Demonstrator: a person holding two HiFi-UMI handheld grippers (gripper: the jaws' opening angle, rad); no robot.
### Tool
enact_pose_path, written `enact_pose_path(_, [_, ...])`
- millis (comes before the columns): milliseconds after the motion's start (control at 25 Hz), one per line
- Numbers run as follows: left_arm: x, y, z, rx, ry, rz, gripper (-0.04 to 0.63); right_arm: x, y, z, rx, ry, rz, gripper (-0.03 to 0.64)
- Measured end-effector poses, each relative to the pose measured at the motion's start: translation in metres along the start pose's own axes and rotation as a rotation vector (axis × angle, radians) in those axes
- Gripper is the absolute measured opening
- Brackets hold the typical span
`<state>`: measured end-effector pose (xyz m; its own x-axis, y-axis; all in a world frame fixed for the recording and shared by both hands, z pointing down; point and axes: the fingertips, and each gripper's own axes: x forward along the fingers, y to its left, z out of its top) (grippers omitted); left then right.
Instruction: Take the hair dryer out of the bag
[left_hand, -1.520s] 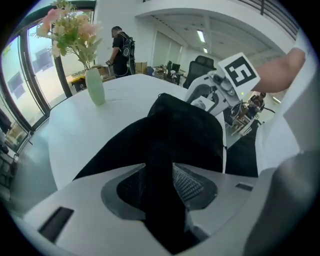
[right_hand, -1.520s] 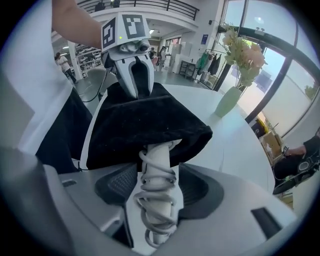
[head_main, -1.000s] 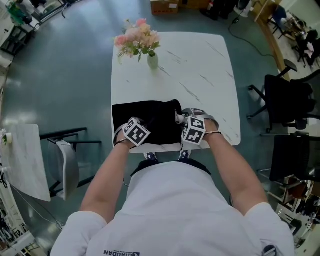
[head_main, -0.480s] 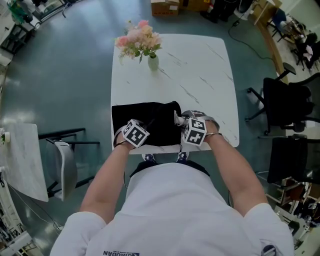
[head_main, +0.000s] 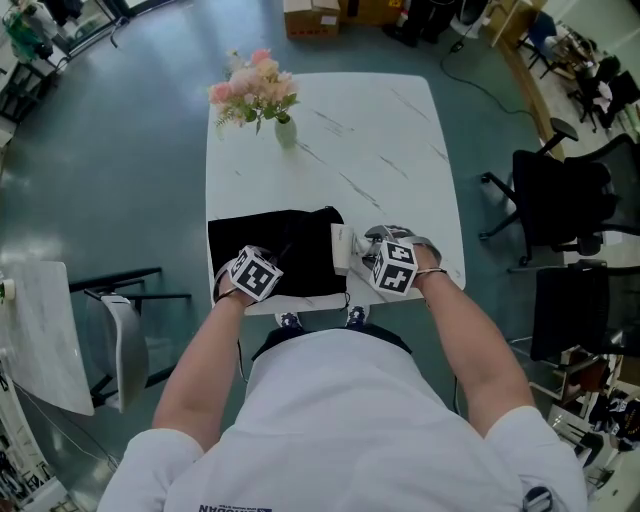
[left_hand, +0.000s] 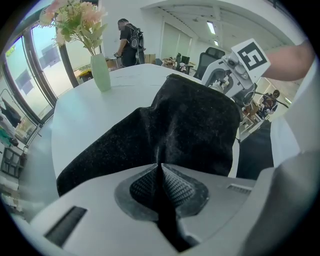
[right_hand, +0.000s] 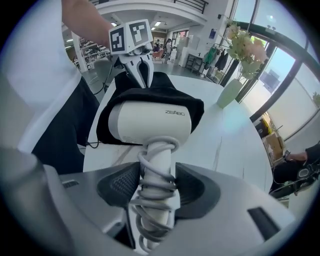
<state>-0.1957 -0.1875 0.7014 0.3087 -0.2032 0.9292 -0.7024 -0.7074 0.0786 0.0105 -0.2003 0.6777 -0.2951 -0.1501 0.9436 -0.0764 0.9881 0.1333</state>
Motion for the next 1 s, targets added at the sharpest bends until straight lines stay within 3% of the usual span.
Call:
enact_pose_path(360, [0.0, 0.0, 0.003, -0.01, 0.02, 0.014, 0.034, -0.014, -0.002, -0.051, 0.05, 0.024, -0.019, 0.233])
enact_pose_path(720, [0.002, 0.001, 0.004, -0.023, 0.057, 0.041, 0.034, -0.025, -0.011, -0.101, 0.018, 0.056, -0.022, 0.234])
enact_pose_path(1000, [0.003, 0.004, 0.005, -0.05, 0.059, 0.063, 0.035, -0.022, -0.011, -0.109, -0.001, 0.04, -0.021, 0.239])
